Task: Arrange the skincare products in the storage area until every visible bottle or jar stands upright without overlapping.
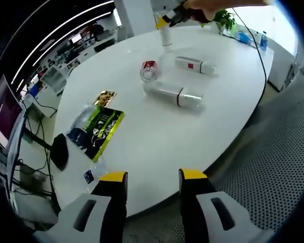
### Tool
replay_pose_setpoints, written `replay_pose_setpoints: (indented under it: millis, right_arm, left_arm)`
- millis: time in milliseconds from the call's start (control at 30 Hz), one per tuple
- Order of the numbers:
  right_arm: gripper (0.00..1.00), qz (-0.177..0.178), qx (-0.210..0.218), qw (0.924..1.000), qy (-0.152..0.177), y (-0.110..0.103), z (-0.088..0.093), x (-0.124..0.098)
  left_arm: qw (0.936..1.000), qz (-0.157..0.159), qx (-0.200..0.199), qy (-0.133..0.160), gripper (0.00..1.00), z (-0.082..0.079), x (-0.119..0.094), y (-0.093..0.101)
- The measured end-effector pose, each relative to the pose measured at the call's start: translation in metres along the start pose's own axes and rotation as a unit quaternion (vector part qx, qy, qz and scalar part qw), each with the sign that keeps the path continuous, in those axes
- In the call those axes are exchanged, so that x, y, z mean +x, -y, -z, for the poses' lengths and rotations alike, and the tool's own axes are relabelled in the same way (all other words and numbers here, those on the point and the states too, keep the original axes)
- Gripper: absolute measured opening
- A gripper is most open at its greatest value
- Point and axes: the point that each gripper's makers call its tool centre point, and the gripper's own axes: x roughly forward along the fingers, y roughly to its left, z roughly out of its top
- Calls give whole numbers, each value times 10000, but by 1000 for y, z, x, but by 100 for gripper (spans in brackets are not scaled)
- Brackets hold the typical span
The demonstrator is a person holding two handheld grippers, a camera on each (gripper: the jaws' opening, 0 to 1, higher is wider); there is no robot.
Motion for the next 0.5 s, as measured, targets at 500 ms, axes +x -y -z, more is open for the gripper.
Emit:
replay_pose_setpoints:
  millis: [500]
  right_arm:
    - [47,-2253,-2480,9374,-951,-136,58,-16]
  left_arm:
    - [9999,65,77,-60,35,2,1,3]
